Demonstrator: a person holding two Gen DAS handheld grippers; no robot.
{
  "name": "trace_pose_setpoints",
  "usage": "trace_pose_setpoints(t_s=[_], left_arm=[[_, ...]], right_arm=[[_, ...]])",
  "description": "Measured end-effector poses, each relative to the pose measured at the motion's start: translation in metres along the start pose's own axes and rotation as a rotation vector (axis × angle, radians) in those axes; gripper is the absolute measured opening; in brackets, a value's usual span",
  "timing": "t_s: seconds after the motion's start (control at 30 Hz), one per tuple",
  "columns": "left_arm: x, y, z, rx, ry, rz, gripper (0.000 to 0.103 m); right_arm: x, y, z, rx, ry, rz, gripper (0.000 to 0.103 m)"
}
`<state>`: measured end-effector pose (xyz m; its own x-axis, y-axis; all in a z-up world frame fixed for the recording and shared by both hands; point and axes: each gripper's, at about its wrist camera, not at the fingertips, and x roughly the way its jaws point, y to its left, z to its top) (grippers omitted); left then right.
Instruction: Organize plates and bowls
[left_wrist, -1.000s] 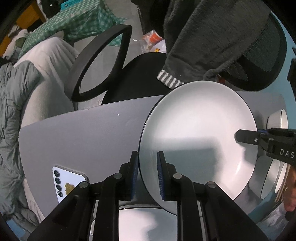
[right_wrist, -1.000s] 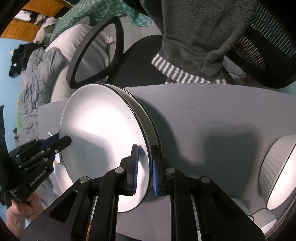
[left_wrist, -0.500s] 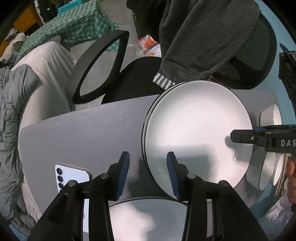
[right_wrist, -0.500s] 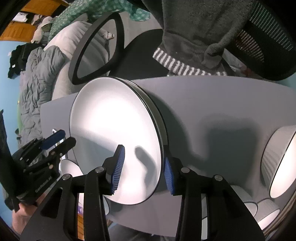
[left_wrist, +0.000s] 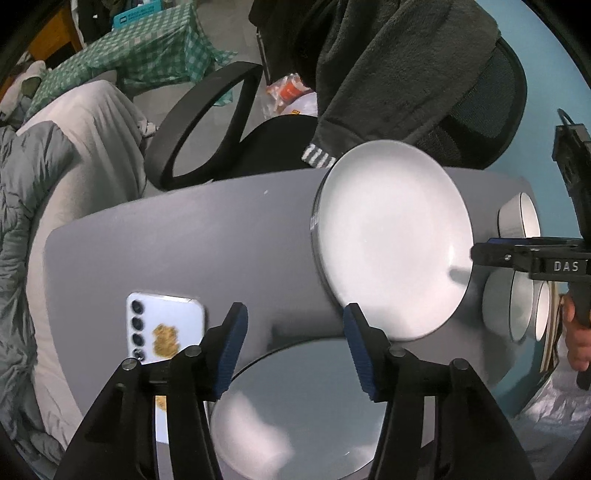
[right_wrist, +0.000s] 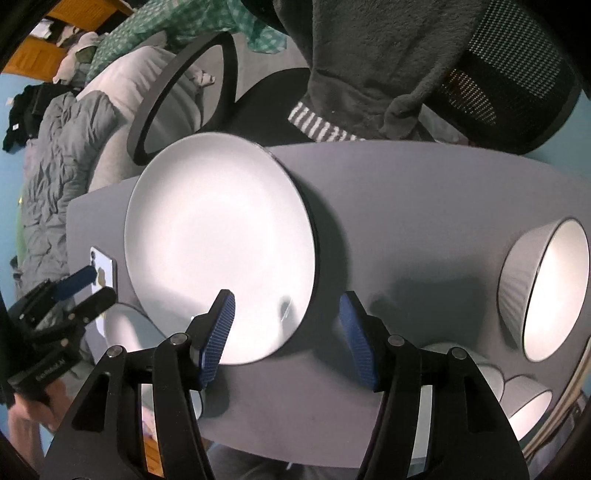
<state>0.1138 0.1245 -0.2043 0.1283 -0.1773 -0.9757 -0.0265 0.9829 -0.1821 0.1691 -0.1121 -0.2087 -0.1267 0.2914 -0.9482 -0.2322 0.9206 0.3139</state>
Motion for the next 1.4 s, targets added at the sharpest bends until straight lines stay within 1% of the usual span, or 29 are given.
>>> trace_pose_setpoints(t_s=[0.07,0.33,0.53,0.93,1.17,1.23,1.27,1.3,1.37,1.4], left_arm=[[-0.003,0.008,-0.007,0.002,-0.003,0.008,0.062],[-0.001,0.039,-0.037,-0.045,0.021,0.000,0.063],[0.004,0.046,-0.059,-0.059,0.042,-0.021,0.063],[0.021,0.043,-0.080,-0.101,0.072,-0.079,0.062],[0.029,0.041,-0.081,-0.109,0.079,-0.102,0.062],[0.030,0.042,-0.086,-0.123,0.079,-0.106,0.060],[0.030,0.042,-0.087,-0.127,0.078,-0.102,0.058],[0.030,0.043,-0.089,-0.128,0.076,-0.100,0.057],[0.031,0.042,-0.091,-0.127,0.069,-0.090,0.056],[0.031,0.041,-0.091,-0.125,0.066,-0.083,0.055]], right_arm=[[-0.002,0.004,-0.008,-0.008,-0.014,0.011,0.061],[0.000,0.026,-0.045,-0.057,-0.053,0.059,0.062],[0.016,0.041,-0.064,-0.069,-0.035,0.086,0.062],[0.043,0.074,-0.077,-0.144,-0.042,0.134,0.062],[0.062,0.089,-0.081,-0.176,-0.034,0.139,0.061],[0.068,0.092,-0.082,-0.183,-0.024,0.151,0.056],[0.071,0.094,-0.083,-0.188,-0.016,0.156,0.051],[0.074,0.096,-0.083,-0.196,-0.007,0.156,0.042],[0.079,0.099,-0.084,-0.212,0.011,0.156,0.032],[0.083,0.101,-0.084,-0.219,0.016,0.148,0.031]])
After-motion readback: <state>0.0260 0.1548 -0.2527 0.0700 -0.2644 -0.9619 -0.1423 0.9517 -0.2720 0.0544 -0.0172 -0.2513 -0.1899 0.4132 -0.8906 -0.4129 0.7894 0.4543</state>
